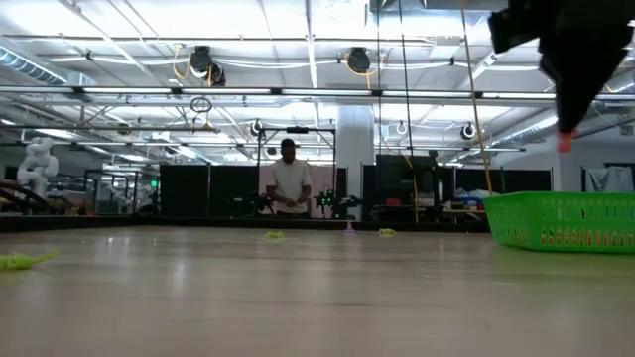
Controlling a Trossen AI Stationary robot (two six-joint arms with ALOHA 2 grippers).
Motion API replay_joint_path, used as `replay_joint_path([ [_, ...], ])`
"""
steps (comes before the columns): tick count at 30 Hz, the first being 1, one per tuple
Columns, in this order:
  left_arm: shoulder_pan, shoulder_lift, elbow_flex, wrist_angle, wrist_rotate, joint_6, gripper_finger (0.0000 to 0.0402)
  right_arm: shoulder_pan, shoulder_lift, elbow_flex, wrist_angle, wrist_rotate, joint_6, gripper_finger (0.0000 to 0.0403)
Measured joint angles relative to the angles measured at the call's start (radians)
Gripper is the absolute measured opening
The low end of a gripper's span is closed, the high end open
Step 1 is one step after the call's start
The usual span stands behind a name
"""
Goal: Sort Halloween decoration
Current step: Put the orange skeleton toy into the green bin, then put the purple witch hat toy into the black bin
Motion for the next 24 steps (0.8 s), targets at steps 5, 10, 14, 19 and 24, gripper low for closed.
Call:
replay_joint_path([
  [5, 0.0, 0.0, 0.0, 0.0, 0.0, 0.0, 0.0191, -0.004, -0.002, -0.044, -0.05, -0.029, 0.006, 0.0015],
  [10, 0.0, 0.0, 0.0, -0.001, 0.0, 0.0, 0.0191, -0.017, -0.005, -0.144, 0.023, -0.079, -0.021, 0.0015],
  [14, 0.0, 0.0, 0.0, -0.001, 0.0, -0.001, 0.0191, -0.019, -0.005, -0.207, 0.071, -0.076, -0.007, 0.0015],
  [19, 0.0, 0.0, 0.0, -0.001, 0.0, -0.001, 0.0191, -0.019, -0.004, -0.241, 0.116, -0.064, 0.032, 0.0036],
  [24, 0.01, 0.0, 0.0, -0.006, -0.019, 0.0, 0.0191, -0.019, -0.004, -0.241, 0.118, 0.044, 0.033, 0.01],
])
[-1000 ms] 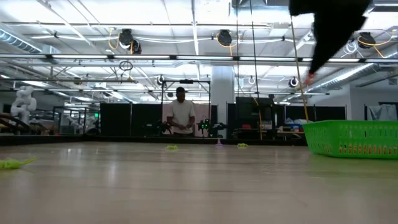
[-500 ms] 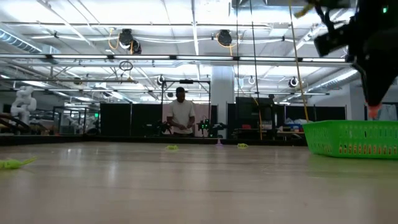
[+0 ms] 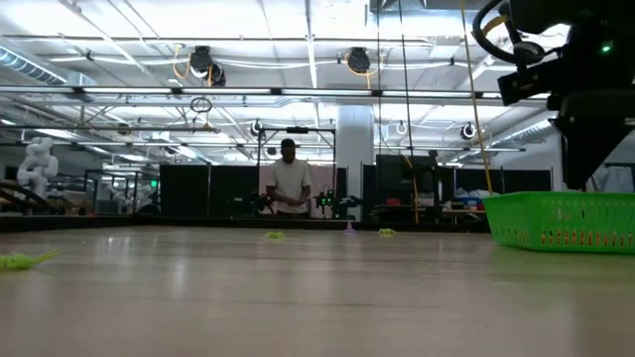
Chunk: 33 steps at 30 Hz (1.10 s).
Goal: Sort Halloween decoration
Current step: Put the purple witch hat toy into the black bin
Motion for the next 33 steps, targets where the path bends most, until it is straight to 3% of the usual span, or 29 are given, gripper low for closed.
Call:
replay_joint_path([
  [6, 0.048, 0.0, 0.0, -0.007, -0.062, 0.0, 0.0191, 0.0, 0.0, 0.011, -0.001, 0.026, -0.022, 0.0155],
  [12, 0.144, 0.0, 0.001, -0.068, -0.101, 0.084, 0.0191, -0.002, 0.0, 0.075, 0.045, 0.184, -0.137, 0.0163],
  [17, 0.273, 0.0, 0.001, -0.2, -0.072, 0.061, 0.0191, -0.035, -0.001, 0.11, 0.127, 0.369, -0.337, 0.0158],
  [20, 0.336, 0.0, -0.006, -0.228, -0.017, 0.052, 0.0191, -0.093, -0.001, 0.111, 0.245, 0.403, -0.523, 0.0158],
  [26, 0.421, 0.0, -0.052, -0.225, 0.035, 0.052, 0.0191, -0.286, -0.001, 0.111, 0.534, 0.249, -0.872, 0.0158],
  [33, 0.453, -0.034, -0.165, -0.235, 0.05, -0.01, 0.0191, -0.564, 0.017, 0.111, 0.842, -0.142, -1.094, 0.0158],
])
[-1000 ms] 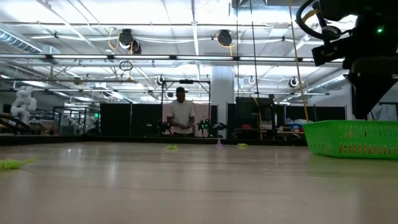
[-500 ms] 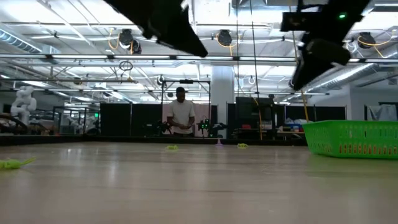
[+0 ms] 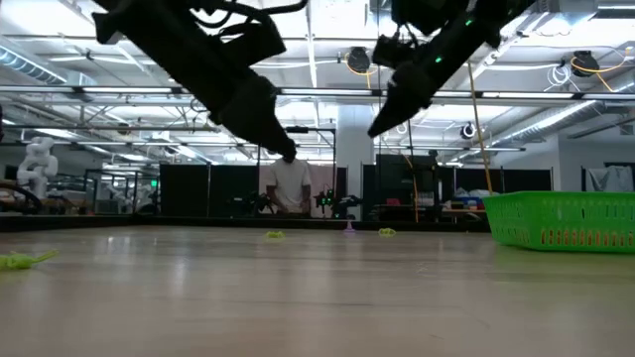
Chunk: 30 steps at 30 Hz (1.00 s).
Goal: Sort Halloween decoration
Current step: Put the purple witch hat toy into the black bin
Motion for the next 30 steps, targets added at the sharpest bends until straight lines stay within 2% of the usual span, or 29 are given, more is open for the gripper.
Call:
replay_joint_path([
  [4, 0.003, -0.048, -0.067, 0.002, 0.007, -0.012, 0.0191, -0.15, 0.069, 0.018, 0.087, -0.15, -0.046, 0.0158],
  [9, 0.014, -0.129, -0.107, 0.039, 0.013, 0.013, 0.0191, -0.265, 0.246, 0.13, 0.039, -0.207, -0.124, 0.0157],
  [14, 0.013, -0.159, -0.13, 0.07, 0.069, 0.037, 0.0191, -0.346, 0.417, 0.274, -0.027, -0.31, -0.193, 0.0157],
  [18, 0.01, -0.159, -0.134, 0.047, 0.089, 0.038, 0.0191, -0.385, 0.517, 0.383, -0.104, -0.32, -0.261, 0.0157],
  [24, 0.004, -0.159, -0.133, 0.047, 0.108, 0.038, 0.0191, -0.423, 0.578, 0.442, -0.144, -0.391, -0.342, 0.0157],
  [30, 0.0, -0.159, -0.133, 0.047, 0.114, 0.038, 0.0191, -0.445, 0.582, 0.441, -0.141, -0.396, -0.348, 0.0157],
])
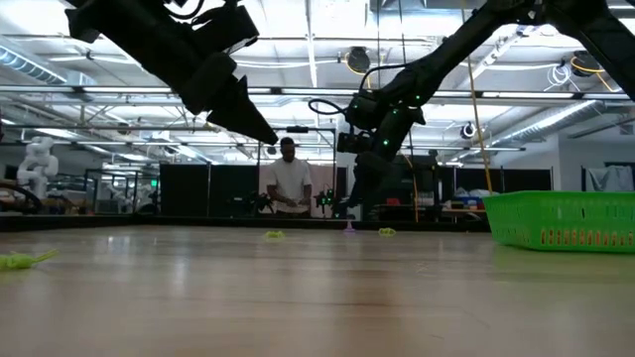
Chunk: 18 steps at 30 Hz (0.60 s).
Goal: Sort Halloween decoration
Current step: Put the purple witch hat toy into the black bin
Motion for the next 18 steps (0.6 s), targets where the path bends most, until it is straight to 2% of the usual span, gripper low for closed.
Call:
replay_joint_path([
  [18, -0.002, 0.0, 0.001, 0.009, 0.018, -0.001, 0.0191, -0.006, 0.053, -0.003, 0.062, 0.029, 0.022, 0.0157],
])
